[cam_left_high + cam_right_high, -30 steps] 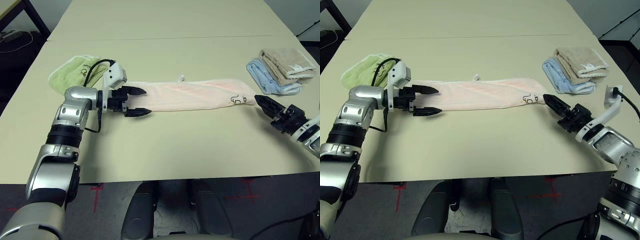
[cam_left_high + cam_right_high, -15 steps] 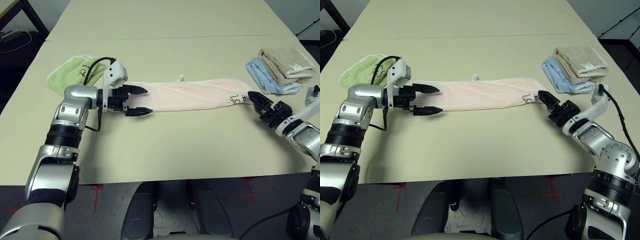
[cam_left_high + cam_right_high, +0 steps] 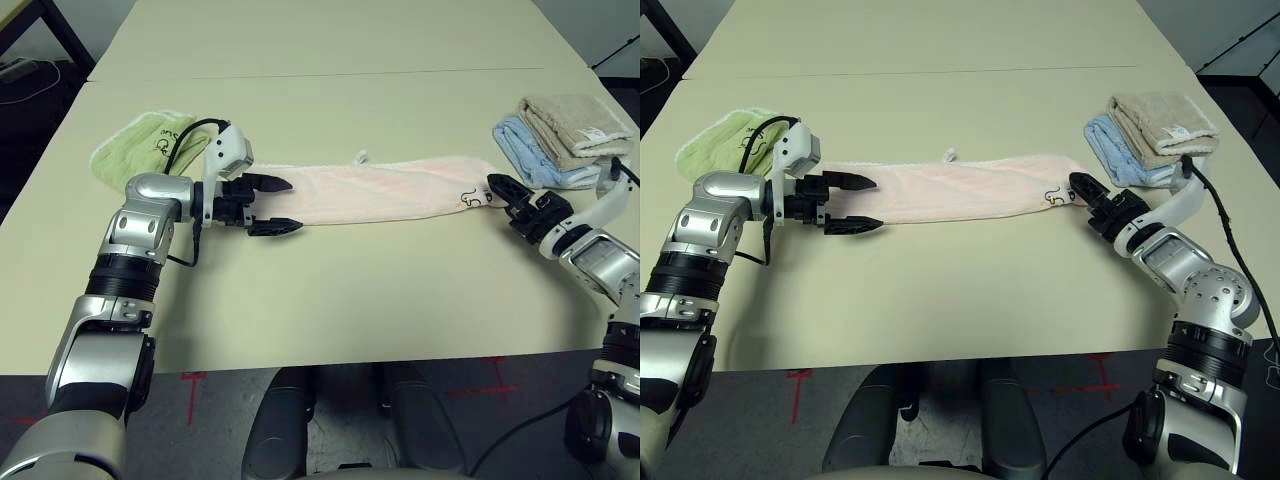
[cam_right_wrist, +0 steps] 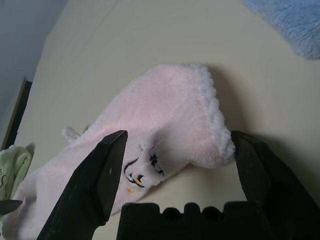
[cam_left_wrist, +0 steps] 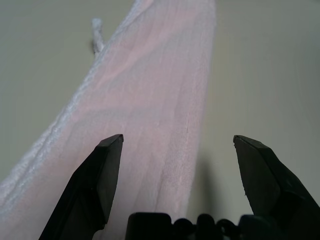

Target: Fold the towel and set it aside.

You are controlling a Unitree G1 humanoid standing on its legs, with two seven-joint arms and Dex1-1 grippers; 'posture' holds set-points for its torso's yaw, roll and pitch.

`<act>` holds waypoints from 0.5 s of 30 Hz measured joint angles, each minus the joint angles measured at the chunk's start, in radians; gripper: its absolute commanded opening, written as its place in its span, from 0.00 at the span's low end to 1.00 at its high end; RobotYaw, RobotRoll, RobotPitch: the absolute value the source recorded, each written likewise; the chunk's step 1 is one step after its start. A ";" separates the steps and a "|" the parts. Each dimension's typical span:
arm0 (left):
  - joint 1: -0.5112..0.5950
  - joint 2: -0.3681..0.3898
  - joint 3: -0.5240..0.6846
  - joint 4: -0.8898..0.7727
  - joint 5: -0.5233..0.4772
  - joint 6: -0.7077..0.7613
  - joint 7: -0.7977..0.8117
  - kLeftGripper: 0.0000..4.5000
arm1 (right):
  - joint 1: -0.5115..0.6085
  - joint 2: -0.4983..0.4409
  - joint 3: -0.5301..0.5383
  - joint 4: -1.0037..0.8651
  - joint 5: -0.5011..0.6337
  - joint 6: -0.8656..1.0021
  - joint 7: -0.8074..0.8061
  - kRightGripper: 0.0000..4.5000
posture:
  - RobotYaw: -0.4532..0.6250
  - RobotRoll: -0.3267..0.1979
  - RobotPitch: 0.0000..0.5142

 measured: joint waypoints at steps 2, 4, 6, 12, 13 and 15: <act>0.001 0.001 0.000 0.000 0.000 0.000 0.000 0.99 | 0.027 -0.002 -0.018 -0.040 0.037 0.029 -0.017 1.00 | 0.39 0.62 0.44; 0.002 0.000 0.000 0.000 0.000 0.000 0.001 0.99 | 0.043 -0.018 -0.039 -0.070 0.057 0.038 -0.027 1.00 | 0.39 0.62 0.43; 0.002 0.000 0.000 0.000 -0.001 0.000 0.000 0.99 | 0.053 -0.040 -0.062 -0.089 0.075 0.038 -0.037 1.00 | 0.38 0.62 0.44; 0.002 -0.008 -0.004 0.001 -0.001 0.000 0.000 0.99 | 0.058 -0.049 -0.061 -0.105 0.121 0.069 -0.080 1.00 | 0.38 0.62 0.45; 0.001 -0.010 -0.004 0.001 -0.001 0.000 0.000 0.99 | 0.057 -0.047 -0.048 -0.105 0.120 0.072 -0.087 1.00 | 0.38 0.62 0.45; 0.001 -0.013 -0.004 0.001 -0.001 0.000 0.000 0.99 | 0.053 -0.038 -0.020 -0.105 0.120 0.076 -0.100 1.00 | 0.38 0.62 0.47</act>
